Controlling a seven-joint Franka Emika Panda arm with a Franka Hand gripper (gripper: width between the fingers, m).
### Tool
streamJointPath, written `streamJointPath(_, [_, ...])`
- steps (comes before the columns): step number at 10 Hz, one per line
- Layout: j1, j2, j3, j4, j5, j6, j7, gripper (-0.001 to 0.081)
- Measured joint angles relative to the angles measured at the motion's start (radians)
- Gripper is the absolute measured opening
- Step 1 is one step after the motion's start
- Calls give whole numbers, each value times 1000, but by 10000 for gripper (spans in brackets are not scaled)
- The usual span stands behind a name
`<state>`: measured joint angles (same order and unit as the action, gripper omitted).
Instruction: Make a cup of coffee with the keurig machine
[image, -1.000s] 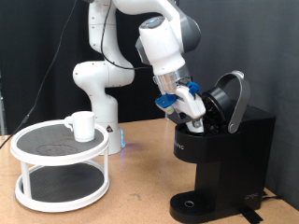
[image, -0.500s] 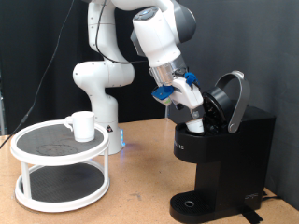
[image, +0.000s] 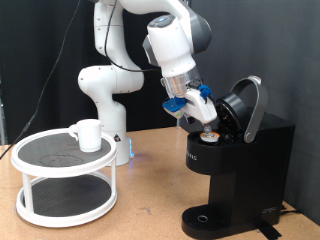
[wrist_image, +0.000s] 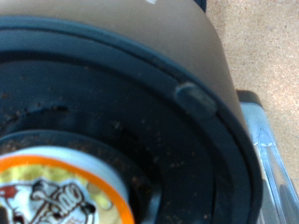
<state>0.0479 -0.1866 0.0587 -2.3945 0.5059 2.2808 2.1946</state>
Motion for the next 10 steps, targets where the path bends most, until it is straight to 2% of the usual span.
streamJointPath(2, [0, 1, 7, -6, 5, 10, -1, 734])
streamJointPath(5, [0, -20, -1, -10, 86, 33, -58, 734])
streamJointPath(7, [-3, -58, -19, -12, 94, -2, -69, 734])
streamJointPath(9, [-3, -57, -20, -11, 101, -4, -70, 734])
streamJointPath(10, [-3, -61, -28, -4, 136, -20, -79, 734])
